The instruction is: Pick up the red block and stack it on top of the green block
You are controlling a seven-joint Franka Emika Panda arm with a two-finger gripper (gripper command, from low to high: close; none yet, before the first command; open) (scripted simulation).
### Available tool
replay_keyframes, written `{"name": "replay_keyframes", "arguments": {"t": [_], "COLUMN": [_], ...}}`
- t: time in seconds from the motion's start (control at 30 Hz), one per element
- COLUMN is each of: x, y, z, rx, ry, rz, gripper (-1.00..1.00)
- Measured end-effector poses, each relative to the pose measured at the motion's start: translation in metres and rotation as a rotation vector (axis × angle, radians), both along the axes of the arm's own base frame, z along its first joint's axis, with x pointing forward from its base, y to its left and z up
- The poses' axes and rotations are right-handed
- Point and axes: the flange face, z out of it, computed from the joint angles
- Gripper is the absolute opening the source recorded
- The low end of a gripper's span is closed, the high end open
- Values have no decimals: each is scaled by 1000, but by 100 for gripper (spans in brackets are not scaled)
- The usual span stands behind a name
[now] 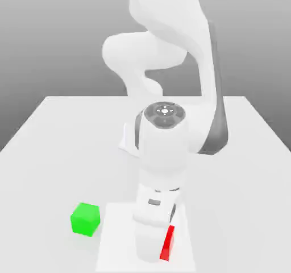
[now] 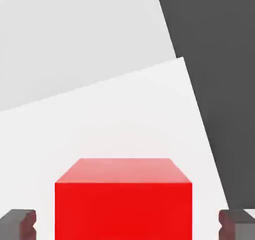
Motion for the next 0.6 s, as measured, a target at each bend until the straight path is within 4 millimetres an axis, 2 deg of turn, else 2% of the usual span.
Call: {"name": "replay_keyframes", "arguments": {"t": [0.13, 0.3, 0.37, 0.5, 0.6], "x": [0, 0, -5, -24, -46], "y": [0, 0, -22, -94, -137], "z": [-3, 48, 62, 81, 89], "rx": [0, 0, -6, -18, -17], "ry": [1, 2, -1, -3, 0], "rz": [0, 1, 39, 121, 205], "gripper": [-100, -100, -100, -100, -100]}}
